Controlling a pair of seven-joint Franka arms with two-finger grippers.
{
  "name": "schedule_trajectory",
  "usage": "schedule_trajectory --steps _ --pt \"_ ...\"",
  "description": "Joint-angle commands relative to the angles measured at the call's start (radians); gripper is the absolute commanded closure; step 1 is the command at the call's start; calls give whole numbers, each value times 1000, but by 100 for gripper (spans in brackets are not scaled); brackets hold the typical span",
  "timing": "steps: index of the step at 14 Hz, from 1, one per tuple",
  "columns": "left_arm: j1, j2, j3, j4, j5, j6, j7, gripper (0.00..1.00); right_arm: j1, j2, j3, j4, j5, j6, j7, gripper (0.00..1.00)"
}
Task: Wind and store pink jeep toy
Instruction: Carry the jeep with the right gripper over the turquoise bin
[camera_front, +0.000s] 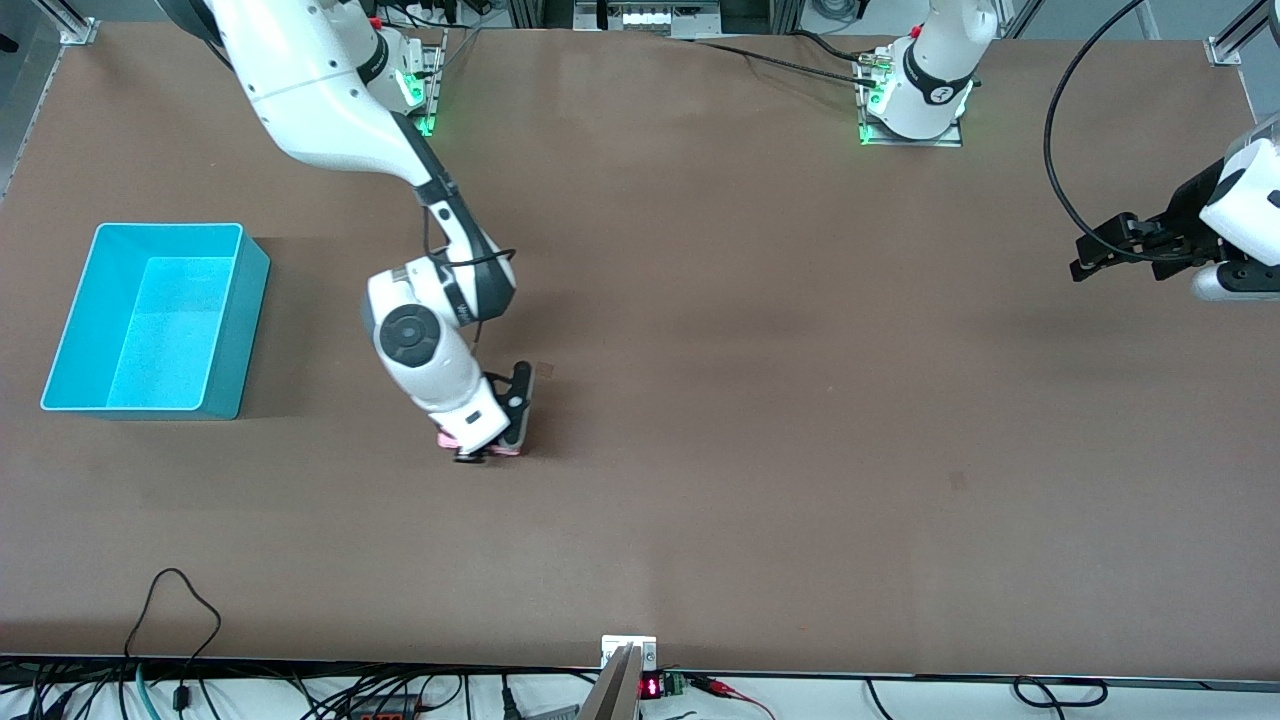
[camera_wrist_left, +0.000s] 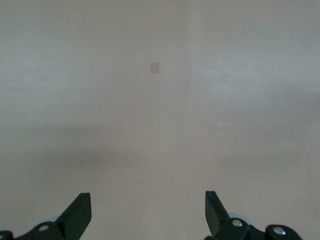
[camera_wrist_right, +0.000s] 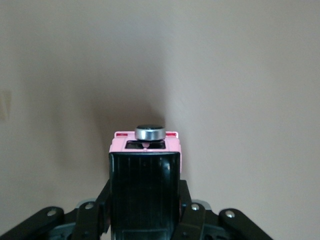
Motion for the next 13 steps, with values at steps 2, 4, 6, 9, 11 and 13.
schedule_trajectory --steps 2,4,6,9,11,13 --pt "6 -22 -13 -19 22 -7 -2 0 -68 -229 -41 -165 13 -83 173 100" --pt "4 -23 -14 -19 22 -7 -2 0 -173 -346 -41 -282 11 -86 297 100" --pt "3 -25 -14 -21 22 0 -2 0 -275 -424 -61 -363 10 -94 328 100" --pt "1 -23 -14 -21 20 6 -4 0 -378 -500 -114 -383 13 -204 349 100" --pt "-5 -20 -14 -19 20 12 -4 0 -392 -506 -200 -387 15 -232 365 100" --pt "-5 -16 -14 -21 20 26 -4 0 -394 -504 -287 -397 15 -229 366 100"
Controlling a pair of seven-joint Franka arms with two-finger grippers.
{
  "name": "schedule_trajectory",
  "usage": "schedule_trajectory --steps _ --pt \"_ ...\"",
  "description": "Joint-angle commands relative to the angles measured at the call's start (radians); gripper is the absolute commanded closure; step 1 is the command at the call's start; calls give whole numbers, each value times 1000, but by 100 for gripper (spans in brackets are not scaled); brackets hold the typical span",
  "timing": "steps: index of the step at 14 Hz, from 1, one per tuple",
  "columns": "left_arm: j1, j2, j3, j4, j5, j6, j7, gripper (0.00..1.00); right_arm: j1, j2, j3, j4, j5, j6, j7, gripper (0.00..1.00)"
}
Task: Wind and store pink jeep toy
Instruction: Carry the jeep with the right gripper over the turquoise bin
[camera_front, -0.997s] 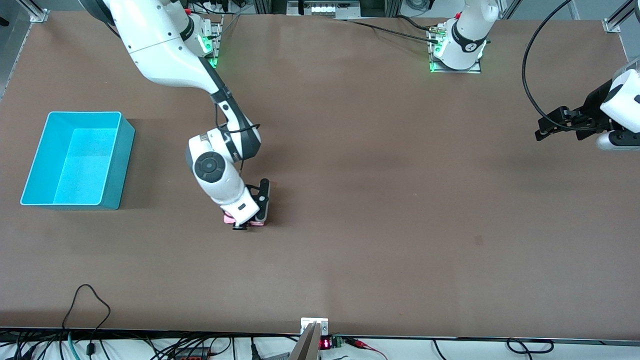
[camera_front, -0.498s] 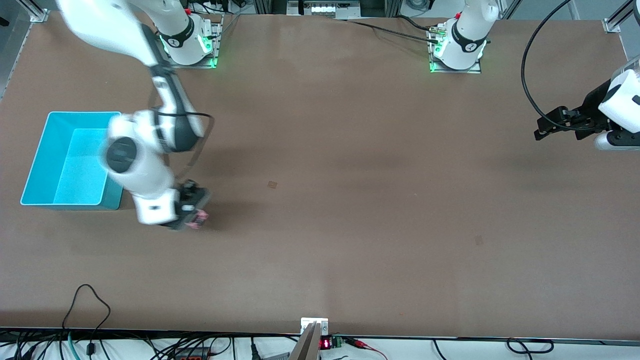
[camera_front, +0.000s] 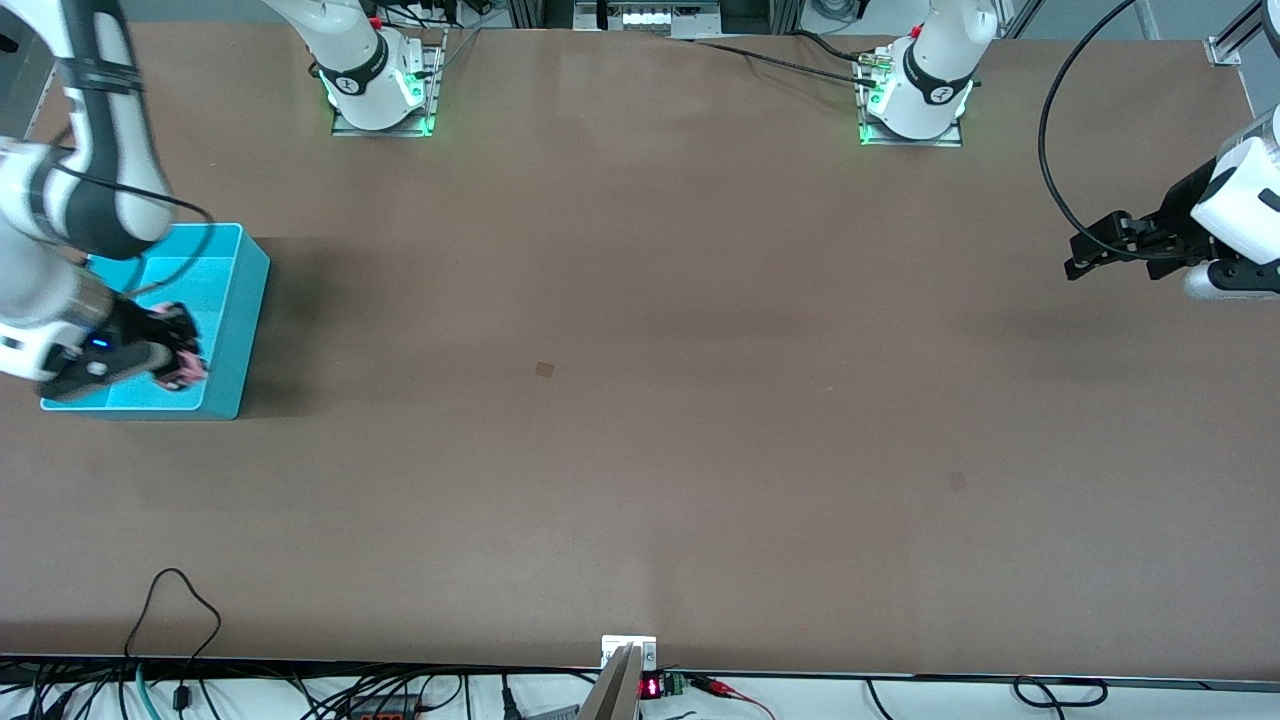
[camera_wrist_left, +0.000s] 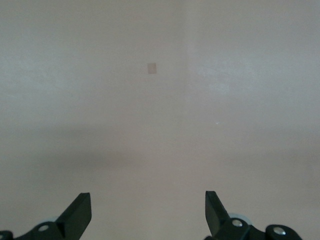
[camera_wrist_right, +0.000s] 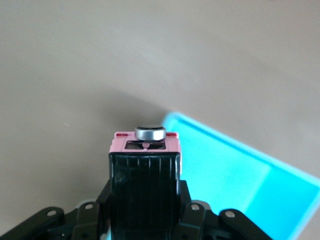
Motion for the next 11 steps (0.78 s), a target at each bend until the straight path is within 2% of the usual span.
schedule_trajectory --steps 1,4,7,10,11 --pt "-2 -12 -4 -19 20 34 -4 0 5 -17 -99 -51 10 6 52 100" --pt "1 -15 -4 -21 18 52 -17 0 2 5 -139 -133 6 98 166 100" --pt "12 -53 2 -19 18 -3 -17 0 0 16 -142 -268 6 273 199 100" --pt "67 -88 3 -4 20 -46 -4 0 0 51 -142 -298 -3 318 219 100" --pt "75 -126 -1 -5 20 -63 -4 0 2 71 -142 -302 -4 338 209 100"
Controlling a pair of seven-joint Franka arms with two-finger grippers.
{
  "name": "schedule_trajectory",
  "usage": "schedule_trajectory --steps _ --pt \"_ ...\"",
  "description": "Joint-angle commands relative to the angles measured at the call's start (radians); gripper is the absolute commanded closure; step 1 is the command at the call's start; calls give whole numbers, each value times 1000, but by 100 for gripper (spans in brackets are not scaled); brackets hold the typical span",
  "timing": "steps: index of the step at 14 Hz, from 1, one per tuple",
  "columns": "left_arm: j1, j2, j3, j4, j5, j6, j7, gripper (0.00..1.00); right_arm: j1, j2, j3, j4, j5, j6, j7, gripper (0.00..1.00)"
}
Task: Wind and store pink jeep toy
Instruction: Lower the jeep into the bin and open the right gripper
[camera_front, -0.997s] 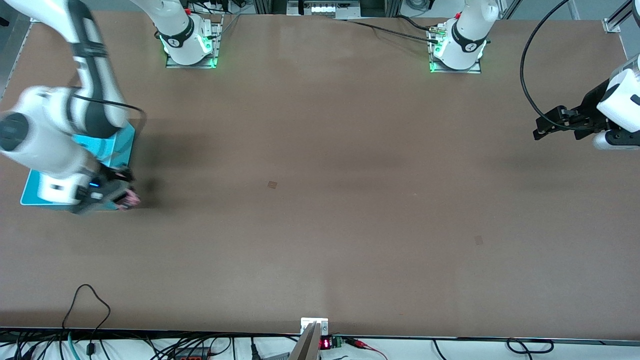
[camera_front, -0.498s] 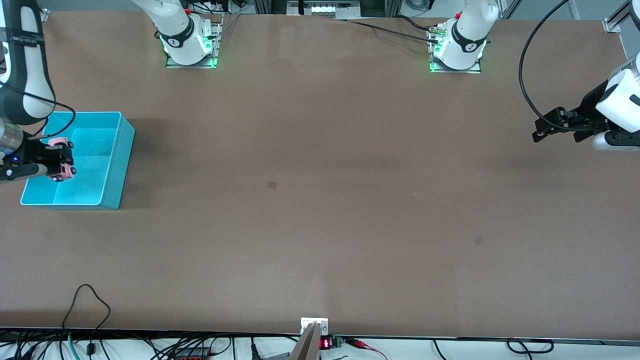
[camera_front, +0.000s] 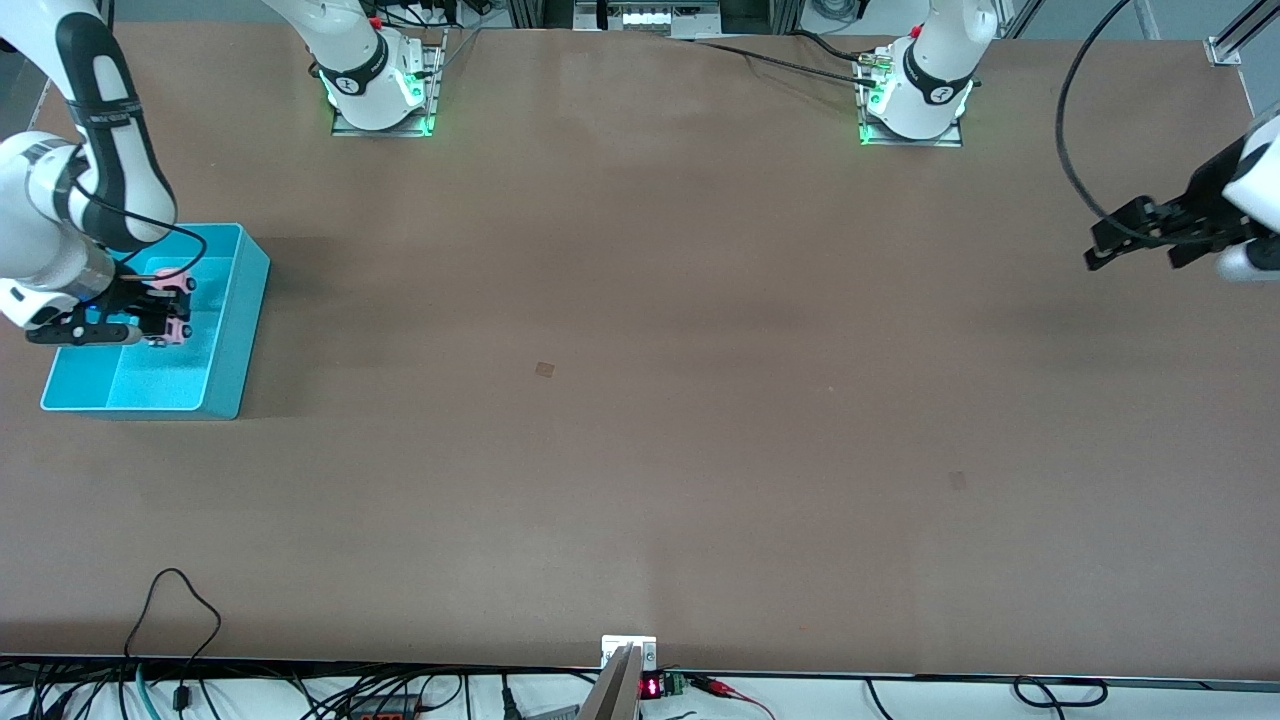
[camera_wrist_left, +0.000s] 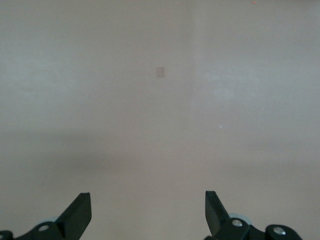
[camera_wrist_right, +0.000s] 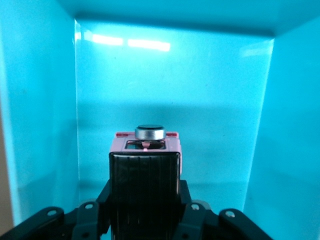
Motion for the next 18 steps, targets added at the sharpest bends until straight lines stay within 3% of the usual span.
schedule_trajectory --steps 1,3,5,8,11,12,13,14,18 --pt "36 -91 -16 -3 19 -54 2 0 6 21 -3 -16 -6 38 6 100" --pt "35 -62 -14 -3 20 -42 2 0 6 41 -2 -23 -7 48 5 100" --pt "36 56 -11 6 20 -17 2 0 3 54 0 -23 -7 48 6 100" --pt "12 84 -17 14 23 111 2 0 3 79 3 -20 -7 58 6 81" --pt "7 84 -14 14 22 138 3 0 3 84 3 -20 -9 61 5 46" --pt "4 82 -17 15 22 139 3 0 3 84 3 -19 -9 59 2 40" --pt "4 78 -19 14 22 133 3 0 6 82 3 -19 -9 59 2 13" --pt "4 75 -20 14 22 132 3 0 6 79 3 -17 -9 59 2 0" --pt "6 75 -23 14 20 141 3 0 6 9 4 45 -7 27 -1 0"
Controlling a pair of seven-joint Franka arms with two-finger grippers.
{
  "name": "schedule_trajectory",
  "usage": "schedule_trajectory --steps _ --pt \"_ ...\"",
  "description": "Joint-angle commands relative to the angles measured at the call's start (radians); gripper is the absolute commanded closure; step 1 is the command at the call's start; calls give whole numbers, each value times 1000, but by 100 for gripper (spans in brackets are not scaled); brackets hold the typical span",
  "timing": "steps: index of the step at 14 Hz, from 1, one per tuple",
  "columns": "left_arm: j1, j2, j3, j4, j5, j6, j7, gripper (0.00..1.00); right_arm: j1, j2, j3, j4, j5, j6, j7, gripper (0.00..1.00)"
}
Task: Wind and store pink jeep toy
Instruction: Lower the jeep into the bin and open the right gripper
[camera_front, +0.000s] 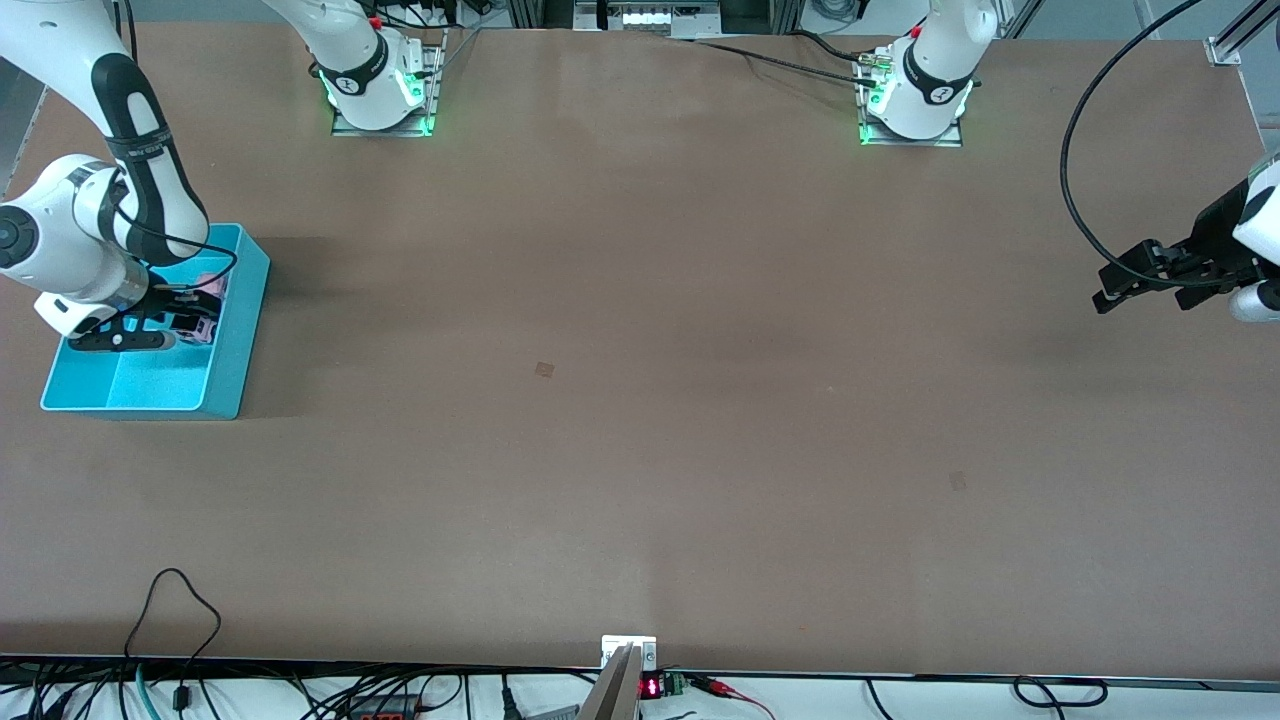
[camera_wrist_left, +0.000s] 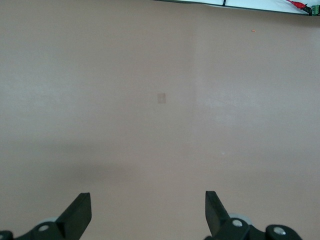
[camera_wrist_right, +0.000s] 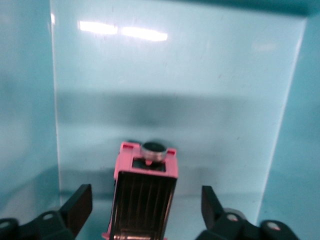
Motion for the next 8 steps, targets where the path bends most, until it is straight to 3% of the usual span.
schedule_trajectory --steps 1,4,8 --pt "-5 -1 4 6 16 9 2 0 4 -93 1 69 -5 -77 1 0" --pt "-82 -7 94 9 16 8 3 0 12 -202 22 184 -5 -251 2 0" --pt "-82 -47 85 9 18 -70 2 0 6 -222 124 509 -11 -646 15 0"
